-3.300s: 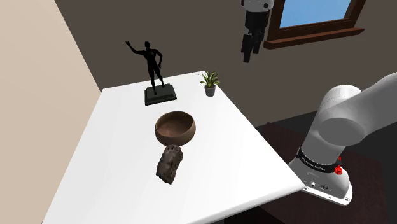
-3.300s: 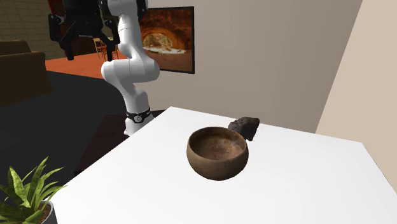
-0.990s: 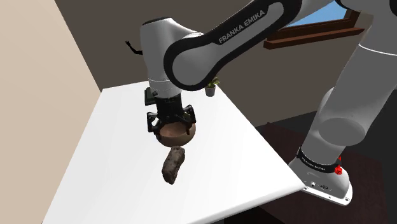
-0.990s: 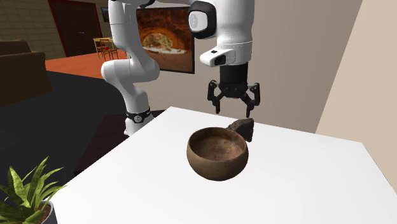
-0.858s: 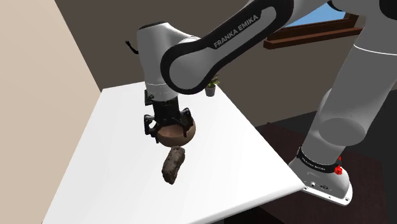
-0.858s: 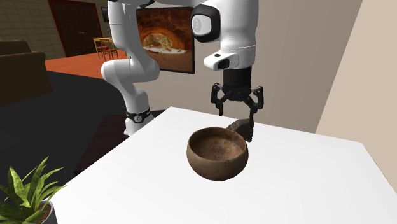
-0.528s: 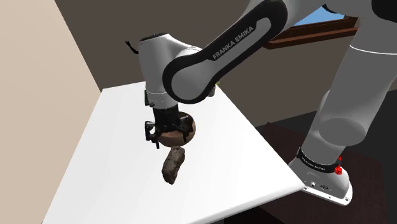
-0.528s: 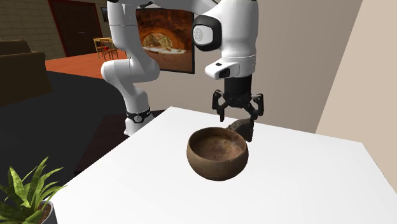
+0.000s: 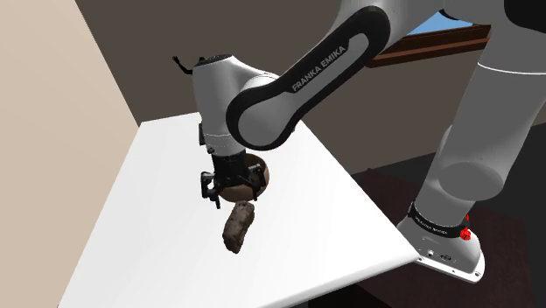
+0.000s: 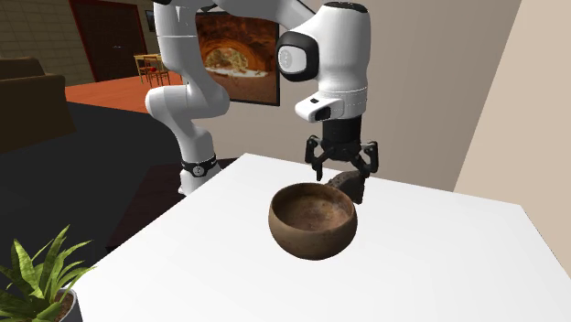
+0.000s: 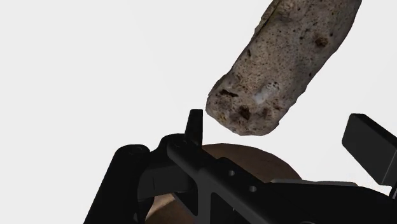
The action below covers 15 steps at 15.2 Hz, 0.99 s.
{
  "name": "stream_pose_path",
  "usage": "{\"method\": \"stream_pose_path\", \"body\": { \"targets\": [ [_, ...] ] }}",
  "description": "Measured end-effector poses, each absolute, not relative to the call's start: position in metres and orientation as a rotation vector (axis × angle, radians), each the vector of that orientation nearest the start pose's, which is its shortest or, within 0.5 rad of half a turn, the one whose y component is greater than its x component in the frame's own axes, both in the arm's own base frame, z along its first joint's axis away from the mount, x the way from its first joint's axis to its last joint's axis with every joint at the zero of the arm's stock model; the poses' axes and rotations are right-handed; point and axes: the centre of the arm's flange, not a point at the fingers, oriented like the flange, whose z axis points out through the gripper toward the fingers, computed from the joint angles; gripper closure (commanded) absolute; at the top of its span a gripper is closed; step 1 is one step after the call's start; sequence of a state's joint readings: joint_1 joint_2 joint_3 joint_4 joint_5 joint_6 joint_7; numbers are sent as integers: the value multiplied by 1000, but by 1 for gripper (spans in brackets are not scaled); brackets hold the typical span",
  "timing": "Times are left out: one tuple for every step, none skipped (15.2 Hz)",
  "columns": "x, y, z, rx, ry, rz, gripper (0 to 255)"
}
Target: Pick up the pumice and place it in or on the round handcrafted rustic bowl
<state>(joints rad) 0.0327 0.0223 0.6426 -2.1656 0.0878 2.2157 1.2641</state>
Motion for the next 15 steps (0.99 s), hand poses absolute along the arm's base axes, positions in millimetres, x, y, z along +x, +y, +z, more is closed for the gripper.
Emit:
{"method": "stream_pose_path", "body": {
  "targets": [
    [421, 340, 390, -2911, 966, 79, 255],
    [421, 340, 390, -2911, 966, 79, 255],
    [424, 337, 394, -2906, 972, 68, 255],
    [424, 338, 394, -2905, 973, 67, 255],
    [424, 338, 395, -2905, 972, 68, 255],
    [424, 338, 395, -2905, 973, 68, 255],
    [423, 338, 395, -2906, 973, 69, 255],
    [424, 338, 395, -2906, 973, 70, 255],
    [424, 339, 396, -2906, 969, 71, 255],
    [424, 340, 396, -2907, 968, 71, 255],
    [423, 339, 396, -2905, 969, 69, 255],
    [422, 339, 396, -2906, 968, 71, 255],
    [422, 340, 400, -2907, 967, 73, 255],
    [422, 340, 403, -2907, 966, 73, 255],
    [421, 340, 407, -2909, 966, 76, 255]
  ]
}}
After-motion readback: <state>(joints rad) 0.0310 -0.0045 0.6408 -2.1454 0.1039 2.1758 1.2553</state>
